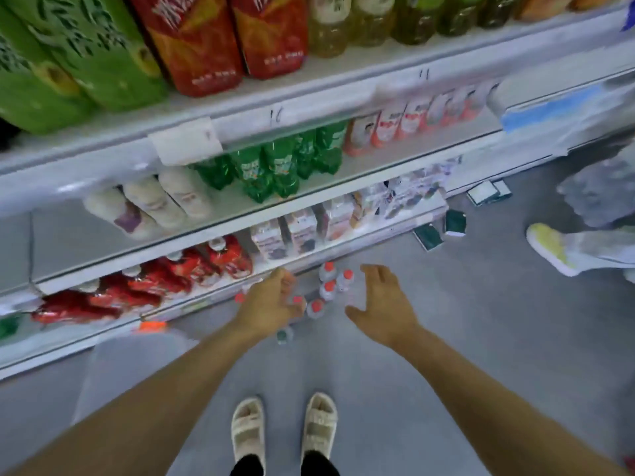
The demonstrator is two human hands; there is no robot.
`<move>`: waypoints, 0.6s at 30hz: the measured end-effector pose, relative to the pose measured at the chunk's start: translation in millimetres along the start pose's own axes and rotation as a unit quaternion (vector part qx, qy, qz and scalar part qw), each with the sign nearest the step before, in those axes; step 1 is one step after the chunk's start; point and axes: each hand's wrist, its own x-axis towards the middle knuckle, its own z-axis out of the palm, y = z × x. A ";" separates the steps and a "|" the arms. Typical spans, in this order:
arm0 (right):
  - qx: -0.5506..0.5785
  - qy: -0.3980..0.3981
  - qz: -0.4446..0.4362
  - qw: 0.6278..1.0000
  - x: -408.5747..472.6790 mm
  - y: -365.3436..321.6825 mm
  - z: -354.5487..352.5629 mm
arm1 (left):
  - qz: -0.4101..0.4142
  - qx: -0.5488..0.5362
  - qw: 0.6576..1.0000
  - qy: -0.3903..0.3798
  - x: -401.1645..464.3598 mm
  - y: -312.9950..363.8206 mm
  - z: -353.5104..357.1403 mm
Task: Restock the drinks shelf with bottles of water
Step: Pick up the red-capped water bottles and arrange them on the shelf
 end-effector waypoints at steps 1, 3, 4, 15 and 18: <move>0.001 -0.010 0.007 1.000 5.4 8.9 12.3 | -0.004 0.013 1.000 0.000 7.6 -9.9 9.6; 0.005 -0.025 0.020 0.999 18.5 24.9 38.2 | -0.009 0.033 0.999 -0.003 24.4 -29.9 27.4; 0.009 -0.033 0.024 0.999 25.4 31.8 52.3 | -0.010 0.035 0.999 -0.004 33.4 -41.9 36.3; 0.060 -0.075 0.045 0.994 109.0 87.6 223.7 | -0.027 0.066 0.997 -0.033 138.5 -167.3 116.0; 0.080 -0.067 0.057 0.993 133.3 102.7 271.4 | -0.027 0.087 0.995 -0.028 165.7 -200.1 135.6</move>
